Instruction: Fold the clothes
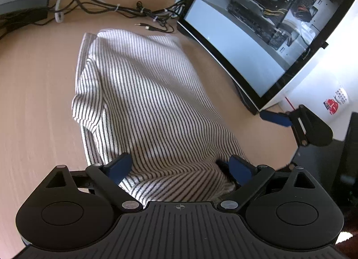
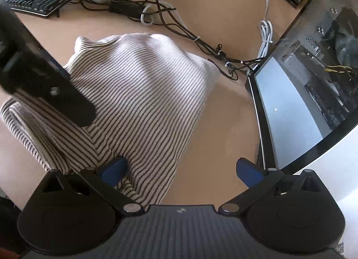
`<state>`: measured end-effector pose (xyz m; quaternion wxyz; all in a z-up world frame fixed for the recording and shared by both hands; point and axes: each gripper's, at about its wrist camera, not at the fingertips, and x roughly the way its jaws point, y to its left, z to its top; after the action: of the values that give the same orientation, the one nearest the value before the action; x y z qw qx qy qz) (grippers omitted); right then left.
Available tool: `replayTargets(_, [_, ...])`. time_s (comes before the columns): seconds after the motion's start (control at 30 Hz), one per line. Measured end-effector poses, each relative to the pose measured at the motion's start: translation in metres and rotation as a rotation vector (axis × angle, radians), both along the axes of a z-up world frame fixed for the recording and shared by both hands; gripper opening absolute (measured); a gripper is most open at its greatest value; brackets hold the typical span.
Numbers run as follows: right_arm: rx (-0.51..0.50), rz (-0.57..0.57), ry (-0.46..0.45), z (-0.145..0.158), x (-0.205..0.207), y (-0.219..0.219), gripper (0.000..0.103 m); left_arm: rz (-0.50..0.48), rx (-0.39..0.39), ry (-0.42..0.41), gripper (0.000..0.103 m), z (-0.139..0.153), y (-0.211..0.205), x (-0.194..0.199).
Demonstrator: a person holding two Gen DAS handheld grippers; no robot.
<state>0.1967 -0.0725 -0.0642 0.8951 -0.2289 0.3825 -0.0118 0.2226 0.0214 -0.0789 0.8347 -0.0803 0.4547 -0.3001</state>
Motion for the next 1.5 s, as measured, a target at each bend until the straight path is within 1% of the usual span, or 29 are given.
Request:
replayTargets(0.1, [0.033, -0.001, -0.001, 0.001, -0.003, -0.004, 0.103, -0.004, 0.014, -0.010, 0.097, 0.002, 0.003, -0.006])
replayTargets(0.17, [0.031, 0.007, -0.024, 0.000, -0.008, -0.003, 0.103, -0.010, 0.029, -0.019, 0.097, 0.003, 0.007, -0.010])
replayTargets(0.2, [0.027, 0.011, -0.038, 0.000, -0.010, -0.002, 0.103, -0.012, 0.048, -0.025, 0.098, 0.004, 0.008, -0.013])
replayTargets(0.27, [0.011, 0.031, -0.069, 0.002, -0.016, 0.001, 0.103, 0.005, 0.120, -0.013, 0.099, 0.003, 0.016, -0.016])
replayTargets(0.33, [0.013, 0.052, -0.096, 0.008, -0.023, 0.003, 0.103, 0.031, 0.144, -0.014, 0.099, 0.002, 0.031, -0.024])
replayTargets(0.4, [0.119, 0.040, -0.107, 0.022, -0.025, -0.007, 0.103, 0.048, 0.145, -0.020, 0.099, 0.006, 0.047, -0.032])
replayTargets(0.47, [0.282, -0.012, -0.126, 0.039, -0.024, -0.023, 0.103, 0.064, 0.157, -0.030, 0.099, 0.009, 0.054, -0.034])
replayTargets(0.53, [0.446, -0.068, -0.172, 0.050, -0.025, -0.038, 0.103, 0.059, 0.173, -0.033, 0.099, 0.007, 0.053, -0.031])
replayTargets(0.57, [0.493, -0.089, -0.184, 0.051, -0.023, -0.041, 0.103, 0.057, 0.181, -0.035, 0.099, 0.007, 0.052, -0.030])
replayTargets(0.6, [0.514, -0.102, -0.178, 0.050, -0.019, -0.040, 0.103, 0.054, 0.190, -0.036, 0.099, 0.006, 0.051, -0.029])
replayTargets(0.63, [0.517, -0.108, -0.167, 0.047, -0.015, -0.038, 0.103, 0.052, 0.198, -0.037, 0.099, 0.005, 0.050, -0.028])
replayTargets(0.7, [0.426, -0.065, -0.108, 0.033, -0.011, -0.021, 0.103, 0.048, 0.214, -0.040, 0.099, 0.003, 0.049, -0.025])
replayTargets(0.77, [0.325, -0.014, -0.044, 0.016, -0.010, -0.003, 0.099, 0.043, 0.231, -0.043, 0.099, 0.002, 0.048, -0.023])
replayTargets(0.8, [0.294, 0.006, -0.018, 0.007, -0.013, 0.003, 0.099, 0.041, 0.239, -0.045, 0.099, 0.001, 0.047, -0.021])
replayTargets(0.83, [0.275, 0.018, 0.000, 0.002, -0.015, 0.006, 0.099, 0.038, 0.247, -0.046, 0.099, 0.000, 0.046, -0.020])
replayTargets(0.9, [0.286, 0.019, 0.017, 0.002, -0.017, 0.004, 0.099, 0.034, 0.264, -0.049, 0.100, -0.002, 0.045, -0.017])
replayTargets(0.97, [0.302, 0.022, 0.052, 0.006, -0.014, -0.002, 0.099, 0.029, 0.280, -0.052, 0.100, -0.003, 0.043, -0.015])
replayTargets(1.03, [0.297, 0.036, 0.058, 0.013, -0.015, -0.005, 0.099, 0.030, 0.234, -0.071, 0.100, 0.005, 0.043, -0.010])
replayTargets(1.1, [0.293, 0.051, 0.029, 0.022, -0.018, -0.005, 0.099, 0.032, 0.183, -0.091, 0.100, 0.014, 0.042, -0.005])
replayTargets(1.13, [0.294, 0.055, 0.012, 0.027, -0.018, -0.006, 0.096, 0.033, 0.157, -0.101, 0.100, 0.018, 0.042, -0.002])
replayTargets(1.17, [0.300, 0.052, -0.009, 0.032, -0.015, -0.008, 0.089, 0.034, 0.131, -0.112, 0.100, 0.023, 0.042, 0.000])
replayTargets(1.2, [0.308, 0.047, -0.030, 0.037, -0.012, -0.009, 0.083, 0.035, 0.105, -0.122, 0.100, 0.027, 0.042, 0.003])
replayTargets(1.27, [0.337, 0.023, -0.058, 0.043, 0.002, -0.012, 0.064, 0.036, 0.053, -0.142, 0.100, 0.036, 0.041, 0.008])
replayTargets(1.3, [0.360, 0.008, -0.067, 0.046, 0.012, -0.015, 0.061, 0.037, 0.028, -0.152, 0.100, 0.041, 0.041, 0.011])
replayTargets(1.33, [0.386, -0.006, -0.077, 0.048, 0.022, -0.019, 0.058, 0.038, 0.002, -0.162, 0.100, 0.045, 0.041, 0.013])
replayTargets(1.37, [0.413, -0.018, -0.089, 0.052, 0.034, -0.023, 0.058, 0.039, -0.024, -0.172, 0.100, 0.050, 0.041, 0.016])
replayTargets(1.43, [0.468, -0.042, -0.111, 0.058, 0.056, -0.032, 0.058, 0.035, -0.053, -0.167, 0.100, 0.045, 0.029, 0.027])
replayTargets(1.5, [0.518, -0.071, -0.122, 0.061, 0.078, -0.043, 0.058, 0.051, -0.039, -0.121, 0.100, 0.031, 0.019, 0.040])
